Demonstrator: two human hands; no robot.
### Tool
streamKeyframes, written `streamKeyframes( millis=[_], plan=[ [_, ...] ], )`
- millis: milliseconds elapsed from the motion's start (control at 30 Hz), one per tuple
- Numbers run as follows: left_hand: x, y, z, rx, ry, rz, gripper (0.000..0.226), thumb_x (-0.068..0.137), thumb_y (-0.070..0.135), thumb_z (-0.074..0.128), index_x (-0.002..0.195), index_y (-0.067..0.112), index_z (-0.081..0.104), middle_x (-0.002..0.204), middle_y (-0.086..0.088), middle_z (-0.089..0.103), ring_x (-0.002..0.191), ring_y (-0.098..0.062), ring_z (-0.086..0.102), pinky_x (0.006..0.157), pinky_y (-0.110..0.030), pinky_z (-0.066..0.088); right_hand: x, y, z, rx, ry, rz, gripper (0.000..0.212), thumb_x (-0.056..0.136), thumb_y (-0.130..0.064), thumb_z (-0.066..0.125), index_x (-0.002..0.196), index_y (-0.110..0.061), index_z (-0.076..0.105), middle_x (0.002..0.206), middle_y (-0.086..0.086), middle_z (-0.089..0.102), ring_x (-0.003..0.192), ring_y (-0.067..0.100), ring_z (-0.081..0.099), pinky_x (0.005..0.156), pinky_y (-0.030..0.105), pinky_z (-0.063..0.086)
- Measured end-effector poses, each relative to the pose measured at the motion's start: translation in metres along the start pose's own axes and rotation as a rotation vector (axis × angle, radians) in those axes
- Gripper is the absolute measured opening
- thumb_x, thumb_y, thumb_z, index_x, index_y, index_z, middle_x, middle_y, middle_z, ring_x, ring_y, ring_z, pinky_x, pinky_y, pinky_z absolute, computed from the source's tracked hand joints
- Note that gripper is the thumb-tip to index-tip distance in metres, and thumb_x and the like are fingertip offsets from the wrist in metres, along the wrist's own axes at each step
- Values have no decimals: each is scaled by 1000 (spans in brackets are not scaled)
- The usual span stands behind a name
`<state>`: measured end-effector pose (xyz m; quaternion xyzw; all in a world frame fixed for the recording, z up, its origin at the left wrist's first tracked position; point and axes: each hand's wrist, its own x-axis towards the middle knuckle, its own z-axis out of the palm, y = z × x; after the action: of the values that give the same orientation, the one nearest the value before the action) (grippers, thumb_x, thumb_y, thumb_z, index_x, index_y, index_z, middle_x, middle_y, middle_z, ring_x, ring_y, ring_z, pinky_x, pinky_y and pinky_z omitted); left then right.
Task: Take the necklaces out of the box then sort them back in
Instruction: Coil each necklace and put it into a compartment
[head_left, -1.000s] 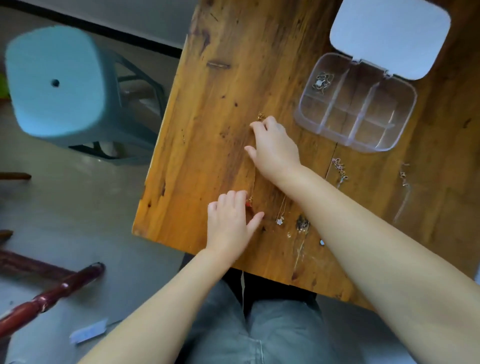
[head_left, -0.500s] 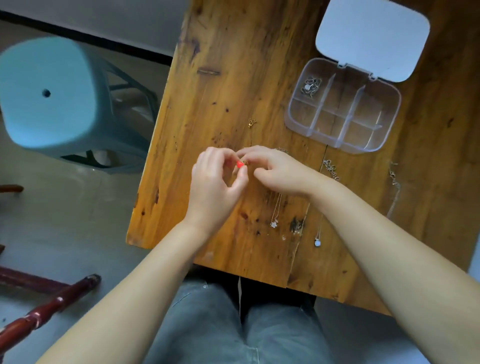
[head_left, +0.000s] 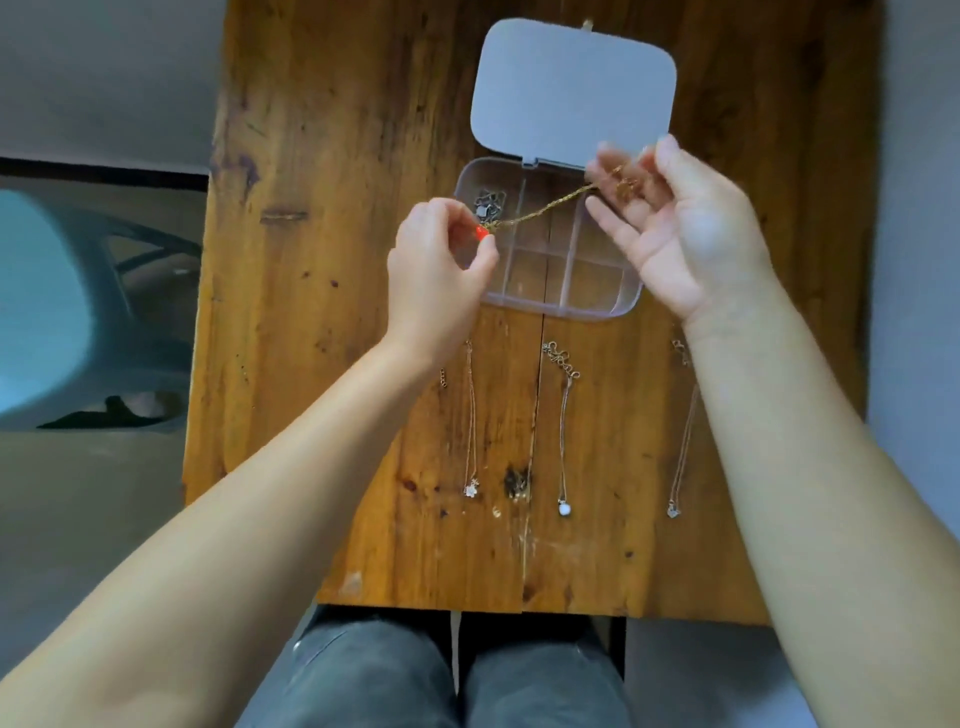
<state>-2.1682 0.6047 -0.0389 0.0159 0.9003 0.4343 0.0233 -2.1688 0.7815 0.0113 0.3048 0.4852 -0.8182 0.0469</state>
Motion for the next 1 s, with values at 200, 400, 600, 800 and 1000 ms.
streamKeyframes(
  millis=[200,400,600,800,1000],
  plan=[
    [48,13,60,398,-129,147,24,89,26,54,107,12,61,119,-10,54,115,-28,45,92,-40,36,58,11,4,-570,-9,107,19,98,-10,42,93,-10,60,95,6,65,96,18,66,94,34,52],
    [52,2,67,588,-248,197,26,91,25,51,111,11,59,121,-14,52,116,-33,43,93,-43,35,50,23,-1,-837,-20,60,22,97,-14,42,106,-19,62,118,11,63,108,24,63,83,27,56],
    [-14,-2,39,318,-303,544,21,86,14,48,95,2,61,92,-17,61,86,-33,55,63,-37,42,-28,51,-48,-1017,-85,-81,16,93,-11,50,98,-21,60,85,-5,65,75,6,63,58,13,47],
    [-77,-22,66,598,-591,439,46,93,18,47,138,13,37,139,-16,41,124,-33,39,92,-44,42,-125,145,-107,-1468,-88,119,25,92,-31,56,114,-20,58,111,-2,59,96,10,54,74,18,42],
    [-72,-23,75,681,-601,591,20,89,7,59,109,6,55,115,-13,52,100,-29,48,73,-35,42,-145,184,-111,-1602,39,-115,25,89,-32,61,108,-16,63,109,3,60,104,21,53,85,32,45]
  ],
)
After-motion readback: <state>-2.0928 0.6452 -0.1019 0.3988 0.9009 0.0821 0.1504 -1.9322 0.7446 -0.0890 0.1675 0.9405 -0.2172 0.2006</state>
